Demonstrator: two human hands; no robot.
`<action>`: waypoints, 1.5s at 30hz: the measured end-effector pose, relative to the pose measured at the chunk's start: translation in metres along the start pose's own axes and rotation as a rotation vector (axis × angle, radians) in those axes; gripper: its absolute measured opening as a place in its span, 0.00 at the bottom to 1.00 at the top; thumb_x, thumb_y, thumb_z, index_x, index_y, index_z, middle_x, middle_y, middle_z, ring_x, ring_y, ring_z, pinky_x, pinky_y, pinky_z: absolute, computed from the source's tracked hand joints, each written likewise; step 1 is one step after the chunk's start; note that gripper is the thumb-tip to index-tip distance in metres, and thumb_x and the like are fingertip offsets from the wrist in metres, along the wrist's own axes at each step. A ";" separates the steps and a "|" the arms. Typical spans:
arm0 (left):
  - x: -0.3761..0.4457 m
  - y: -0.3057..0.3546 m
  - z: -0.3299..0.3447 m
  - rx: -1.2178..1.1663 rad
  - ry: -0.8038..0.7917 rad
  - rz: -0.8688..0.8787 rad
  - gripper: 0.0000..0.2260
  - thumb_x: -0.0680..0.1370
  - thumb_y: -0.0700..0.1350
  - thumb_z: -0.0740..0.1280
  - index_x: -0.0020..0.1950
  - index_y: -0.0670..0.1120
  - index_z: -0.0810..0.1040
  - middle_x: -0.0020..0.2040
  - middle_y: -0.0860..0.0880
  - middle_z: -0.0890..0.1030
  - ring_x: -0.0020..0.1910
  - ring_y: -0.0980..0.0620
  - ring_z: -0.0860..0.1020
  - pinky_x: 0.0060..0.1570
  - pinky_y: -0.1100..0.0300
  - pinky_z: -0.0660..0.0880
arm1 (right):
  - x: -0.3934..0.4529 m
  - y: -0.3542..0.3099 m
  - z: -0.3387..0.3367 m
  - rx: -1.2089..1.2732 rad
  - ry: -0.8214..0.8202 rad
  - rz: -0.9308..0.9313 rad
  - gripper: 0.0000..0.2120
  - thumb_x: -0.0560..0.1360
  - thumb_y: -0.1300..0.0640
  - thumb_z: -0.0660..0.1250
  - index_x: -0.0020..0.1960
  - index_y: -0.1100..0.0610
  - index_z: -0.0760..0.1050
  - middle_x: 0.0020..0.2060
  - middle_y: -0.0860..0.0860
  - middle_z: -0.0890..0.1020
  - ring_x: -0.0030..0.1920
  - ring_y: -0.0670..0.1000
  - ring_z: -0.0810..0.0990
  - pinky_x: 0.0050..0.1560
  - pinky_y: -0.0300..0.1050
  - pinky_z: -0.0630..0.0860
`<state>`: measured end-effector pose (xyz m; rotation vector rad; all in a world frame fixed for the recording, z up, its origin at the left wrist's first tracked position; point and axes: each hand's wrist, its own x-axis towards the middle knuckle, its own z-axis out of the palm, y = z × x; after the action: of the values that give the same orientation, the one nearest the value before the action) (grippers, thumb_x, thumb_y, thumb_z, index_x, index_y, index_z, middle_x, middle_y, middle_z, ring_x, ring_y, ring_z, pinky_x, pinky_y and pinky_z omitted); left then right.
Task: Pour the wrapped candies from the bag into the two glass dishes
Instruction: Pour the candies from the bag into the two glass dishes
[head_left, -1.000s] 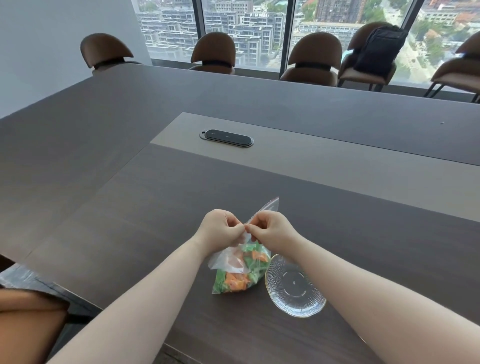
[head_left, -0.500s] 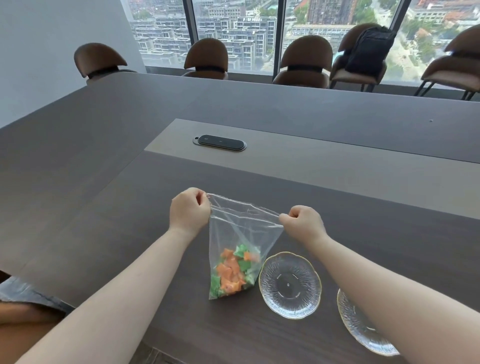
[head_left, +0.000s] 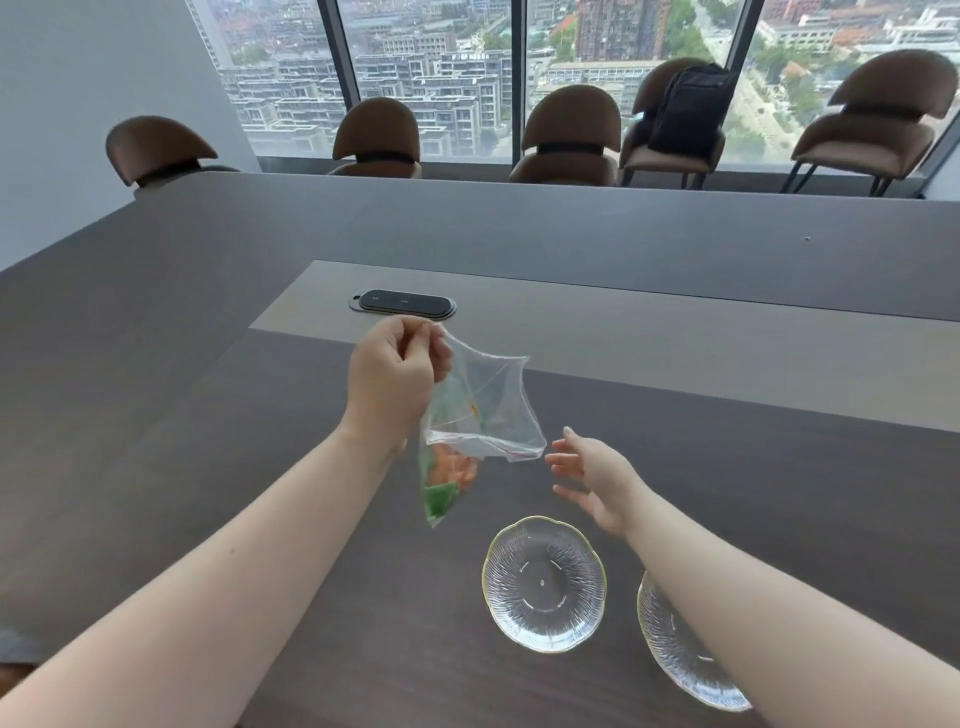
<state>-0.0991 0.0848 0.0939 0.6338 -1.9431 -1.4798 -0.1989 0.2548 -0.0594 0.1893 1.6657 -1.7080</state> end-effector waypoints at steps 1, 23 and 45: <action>0.001 0.008 0.003 -0.032 -0.015 0.009 0.11 0.78 0.37 0.59 0.38 0.46 0.76 0.33 0.48 0.78 0.28 0.58 0.76 0.33 0.67 0.76 | 0.003 0.004 -0.002 0.015 -0.007 0.031 0.14 0.77 0.46 0.61 0.51 0.56 0.75 0.51 0.55 0.80 0.54 0.53 0.77 0.54 0.52 0.77; -0.009 -0.037 0.024 0.130 -0.235 -0.171 0.07 0.77 0.38 0.63 0.42 0.45 0.79 0.36 0.49 0.82 0.36 0.55 0.80 0.45 0.57 0.79 | 0.006 0.028 -0.082 0.389 -0.310 0.256 0.30 0.74 0.34 0.56 0.55 0.57 0.81 0.47 0.57 0.85 0.46 0.57 0.84 0.48 0.50 0.81; -0.064 -0.145 0.033 0.646 -0.441 -0.406 0.10 0.67 0.39 0.69 0.29 0.52 0.78 0.27 0.55 0.79 0.32 0.53 0.76 0.38 0.61 0.72 | -0.020 0.003 -0.084 -0.196 0.030 -0.200 0.11 0.68 0.59 0.75 0.40 0.53 0.71 0.38 0.54 0.81 0.38 0.54 0.82 0.44 0.54 0.81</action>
<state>-0.0760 0.1137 -0.0640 1.1034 -2.8088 -1.2690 -0.2147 0.3391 -0.0629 -0.0469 1.9157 -1.6774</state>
